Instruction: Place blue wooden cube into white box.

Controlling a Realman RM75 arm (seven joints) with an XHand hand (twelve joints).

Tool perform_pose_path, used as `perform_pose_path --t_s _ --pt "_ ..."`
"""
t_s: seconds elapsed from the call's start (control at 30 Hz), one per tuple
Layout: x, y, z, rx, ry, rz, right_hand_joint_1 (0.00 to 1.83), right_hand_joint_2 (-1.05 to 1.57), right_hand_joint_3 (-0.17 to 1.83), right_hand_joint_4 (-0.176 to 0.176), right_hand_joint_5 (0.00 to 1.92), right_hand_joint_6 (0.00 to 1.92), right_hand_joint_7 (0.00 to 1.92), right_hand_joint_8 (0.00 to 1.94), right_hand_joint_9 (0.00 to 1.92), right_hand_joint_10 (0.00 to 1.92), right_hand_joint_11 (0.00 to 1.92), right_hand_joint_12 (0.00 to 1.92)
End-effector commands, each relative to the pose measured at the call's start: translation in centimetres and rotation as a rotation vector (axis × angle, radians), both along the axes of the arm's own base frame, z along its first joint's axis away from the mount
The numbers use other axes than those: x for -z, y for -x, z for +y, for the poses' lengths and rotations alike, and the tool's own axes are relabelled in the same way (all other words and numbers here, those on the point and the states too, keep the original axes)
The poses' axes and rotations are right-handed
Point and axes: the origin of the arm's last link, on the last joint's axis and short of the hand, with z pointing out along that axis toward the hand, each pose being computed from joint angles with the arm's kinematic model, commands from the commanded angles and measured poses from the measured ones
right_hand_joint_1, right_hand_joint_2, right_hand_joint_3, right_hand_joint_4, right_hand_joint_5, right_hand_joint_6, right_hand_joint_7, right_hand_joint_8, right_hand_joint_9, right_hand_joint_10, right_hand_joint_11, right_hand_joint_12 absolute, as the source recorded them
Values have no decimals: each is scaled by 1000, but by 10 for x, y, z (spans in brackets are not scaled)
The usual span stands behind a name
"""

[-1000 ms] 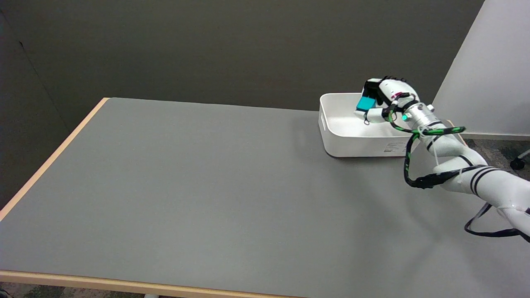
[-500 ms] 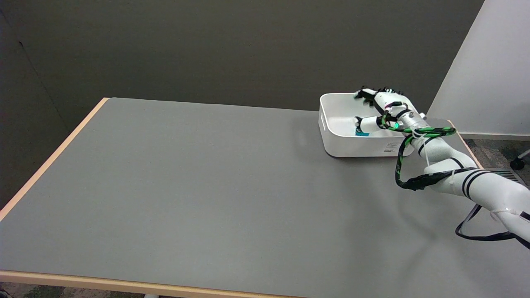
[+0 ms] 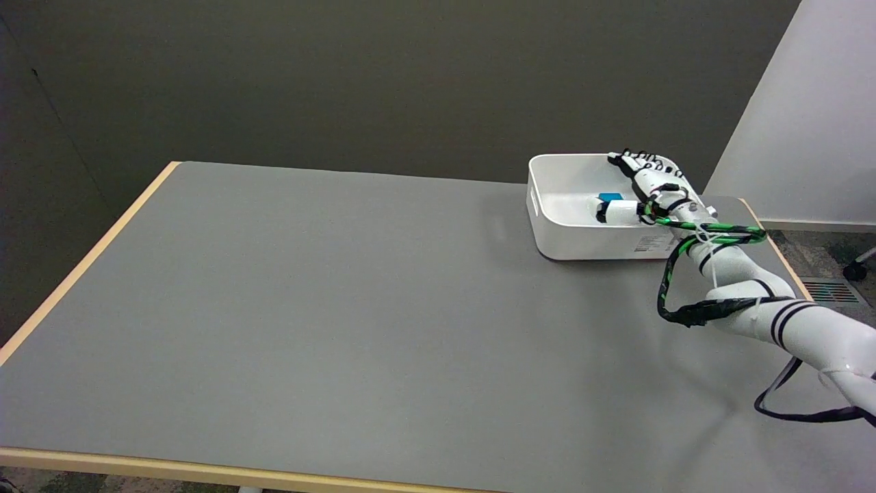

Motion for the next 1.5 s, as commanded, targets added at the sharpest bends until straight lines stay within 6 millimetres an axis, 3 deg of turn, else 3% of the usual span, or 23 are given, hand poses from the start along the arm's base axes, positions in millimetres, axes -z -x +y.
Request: perform_pose_path --t_s 0.03,0.2,0.33,0.4,0.53,0.67,0.7,0.77,0.83,0.9,0.97,1.03,1.1,1.5 --pt "-21 -44 50 -361 67 -438 270 576 1002 71 26 187 -1 100 6 276 1 828" --pt "-28 -77 64 -513 4 -608 115 559 1017 102 58 222 60 134 40 409 16 913" --pt "-31 -97 72 -590 -47 -633 215 613 1080 105 88 227 125 134 64 511 66 901" --pt "-38 -108 78 -634 -85 -688 61 608 1016 114 73 314 104 249 107 471 32 998" --pt "-49 -120 91 -682 -149 -790 1 625 1090 137 131 419 186 312 185 552 121 1001" --pt "-55 -134 120 -807 -213 -862 1 646 1015 172 275 596 377 475 353 734 180 1138" --pt "-52 -133 125 -827 -216 -877 32 658 1002 176 313 693 433 571 410 824 218 1180" --pt "-32 -126 142 -906 -207 -970 247 701 963 176 436 1035 638 966 616 1150 372 1351" --pt "-16 -120 151 -959 -168 -1017 534 777 919 176 505 1179 743 1111 716 1245 462 1476" --pt "-3 -108 159 -989 -99 -1033 805 1151 371 176 604 1609 809 1173 757 1279 543 1541" --pt "12 -102 161 -978 -48 -1058 818 1126 409 176 621 1602 837 1234 767 1288 549 1557" --pt "21 -94 161 -947 -23 -1104 830 1077 496 176 642 1606 880 1558 829 1351 533 1629" --pt "26 -87 161 -919 -9 -1135 838 1060 521 176 651 1603 879 1648 845 1376 508 1667" --pt "32 -68 155 -803 42 -1081 856 1054 501 176 671 1563 887 1378 806 1404 405 1699"
